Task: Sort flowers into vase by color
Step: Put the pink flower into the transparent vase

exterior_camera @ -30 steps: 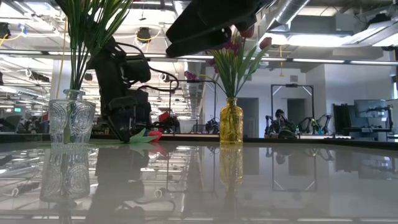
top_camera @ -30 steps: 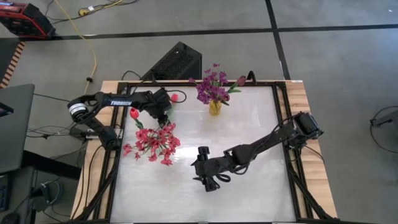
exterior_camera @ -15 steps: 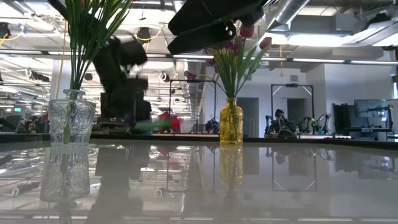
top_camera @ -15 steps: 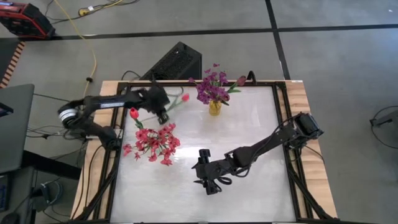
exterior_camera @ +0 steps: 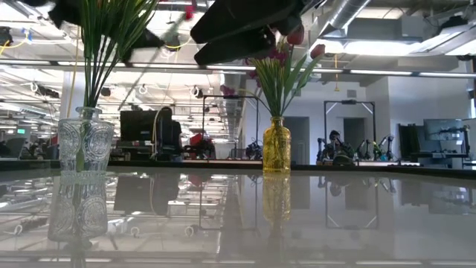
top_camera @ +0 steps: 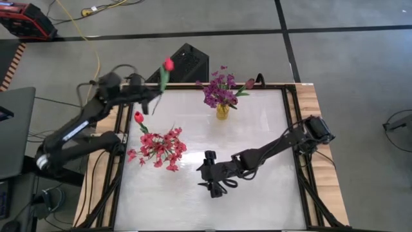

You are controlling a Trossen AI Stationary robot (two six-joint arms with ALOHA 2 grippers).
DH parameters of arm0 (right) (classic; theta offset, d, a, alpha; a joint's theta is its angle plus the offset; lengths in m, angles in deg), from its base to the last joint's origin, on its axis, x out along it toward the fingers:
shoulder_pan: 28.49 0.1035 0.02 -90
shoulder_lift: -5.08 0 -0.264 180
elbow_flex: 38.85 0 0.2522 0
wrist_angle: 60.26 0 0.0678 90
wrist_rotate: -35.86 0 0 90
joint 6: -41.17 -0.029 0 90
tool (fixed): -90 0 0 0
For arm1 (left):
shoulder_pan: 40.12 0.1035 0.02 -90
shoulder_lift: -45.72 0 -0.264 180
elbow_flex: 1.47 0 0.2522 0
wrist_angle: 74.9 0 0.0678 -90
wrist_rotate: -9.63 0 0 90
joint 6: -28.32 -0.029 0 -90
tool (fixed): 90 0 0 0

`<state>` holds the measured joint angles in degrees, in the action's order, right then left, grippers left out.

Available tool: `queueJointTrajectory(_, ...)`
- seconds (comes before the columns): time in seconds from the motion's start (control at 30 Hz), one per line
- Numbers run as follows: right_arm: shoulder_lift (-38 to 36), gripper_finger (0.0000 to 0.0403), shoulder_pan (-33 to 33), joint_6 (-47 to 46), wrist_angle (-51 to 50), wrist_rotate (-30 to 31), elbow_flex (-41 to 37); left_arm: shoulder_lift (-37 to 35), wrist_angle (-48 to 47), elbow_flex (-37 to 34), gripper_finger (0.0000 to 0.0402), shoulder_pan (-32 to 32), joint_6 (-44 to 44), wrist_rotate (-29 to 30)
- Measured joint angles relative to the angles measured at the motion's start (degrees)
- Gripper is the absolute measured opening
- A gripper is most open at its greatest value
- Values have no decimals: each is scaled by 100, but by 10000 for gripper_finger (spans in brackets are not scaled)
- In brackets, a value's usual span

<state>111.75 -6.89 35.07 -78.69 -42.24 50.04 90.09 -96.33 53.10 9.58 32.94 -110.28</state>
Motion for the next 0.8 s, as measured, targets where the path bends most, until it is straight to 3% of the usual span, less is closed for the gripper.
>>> queueJointTrajectory(0.33, 0, 292, -114, 3, 77, -2, 0, -2170, 320, -934, 0, 239, 1100, -167)
queueJointTrajectory(0.5, 2, 292, -151, 3, 196, -2, 0, -2896, 954, -1570, 0, 242, 1784, 496)
queueJointTrajectory(0.67, 2, 292, -151, 1, 407, -2, 0, -2980, 1399, -1612, 0, 241, 1837, 1093)
queueJointTrajectory(0.8, 2, 292, -151, -95, 434, -2, 0, -2971, 826, -1496, 0, 242, 916, 2351)
